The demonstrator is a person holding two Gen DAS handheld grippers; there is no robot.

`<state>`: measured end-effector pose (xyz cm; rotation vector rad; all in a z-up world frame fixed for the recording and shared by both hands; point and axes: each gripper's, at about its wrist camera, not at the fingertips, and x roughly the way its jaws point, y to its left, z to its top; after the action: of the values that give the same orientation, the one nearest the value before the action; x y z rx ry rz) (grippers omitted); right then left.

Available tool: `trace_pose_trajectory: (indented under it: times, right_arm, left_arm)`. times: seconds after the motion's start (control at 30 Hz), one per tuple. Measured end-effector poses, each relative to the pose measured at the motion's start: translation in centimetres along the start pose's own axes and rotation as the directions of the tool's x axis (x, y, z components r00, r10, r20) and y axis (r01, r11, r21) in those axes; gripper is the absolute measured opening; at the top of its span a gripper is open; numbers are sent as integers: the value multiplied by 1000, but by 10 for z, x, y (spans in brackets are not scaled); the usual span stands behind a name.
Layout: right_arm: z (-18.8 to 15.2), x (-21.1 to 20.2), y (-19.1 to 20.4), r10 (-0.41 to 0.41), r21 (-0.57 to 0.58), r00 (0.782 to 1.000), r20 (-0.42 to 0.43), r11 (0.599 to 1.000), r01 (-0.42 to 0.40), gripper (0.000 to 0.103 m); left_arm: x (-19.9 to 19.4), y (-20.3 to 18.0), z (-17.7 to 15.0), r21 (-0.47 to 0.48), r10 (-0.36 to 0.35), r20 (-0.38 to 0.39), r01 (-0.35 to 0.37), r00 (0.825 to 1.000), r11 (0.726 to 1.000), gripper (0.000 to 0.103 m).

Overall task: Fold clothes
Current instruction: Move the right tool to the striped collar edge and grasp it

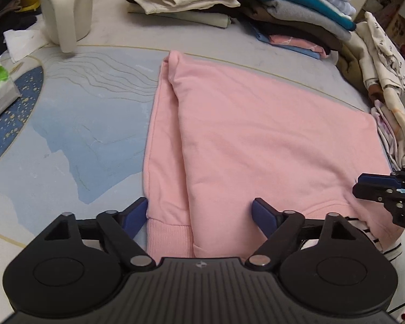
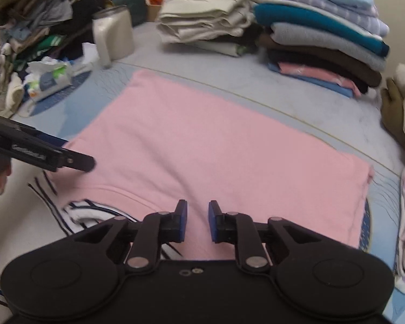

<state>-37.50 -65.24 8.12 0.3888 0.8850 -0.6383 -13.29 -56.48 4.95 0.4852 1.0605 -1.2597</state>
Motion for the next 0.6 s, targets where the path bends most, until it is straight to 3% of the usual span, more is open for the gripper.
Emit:
trace_pose_trajectory:
  times: [0.1, 0.2, 0.27, 0.33, 0.53, 0.6]
  right_arm:
    - [-6, 14, 12, 11, -46, 999, -42, 999, -13, 103]
    - [-10, 20, 8, 14, 2, 999, -38, 1000, -14, 103]
    - [-11, 22, 3, 27, 36, 999, -37, 999, -26, 103]
    - [-13, 25, 1, 30, 38, 999, -31, 999, -29, 103]
    - [-13, 26, -4, 44, 72, 999, -26, 997, -42, 103]
    - [-13, 26, -6, 48, 89, 999, -25, 995, -45, 103]
  left_arm:
    - [-1, 5, 1, -36, -7, 5, 7, 1000, 999, 80]
    - [0, 2, 3, -32, 4, 2, -4, 1000, 999, 80]
    - [-2, 0, 3, -38, 21, 11, -21, 1000, 999, 66]
    - [-5, -3, 4, -39, 18, 30, -16, 999, 999, 40]
    - [-25, -24, 7, 17, 6, 130, -8, 992, 1000, 8]
    - [-36, -36, 9, 52, -21, 182, 12, 983, 999, 3]
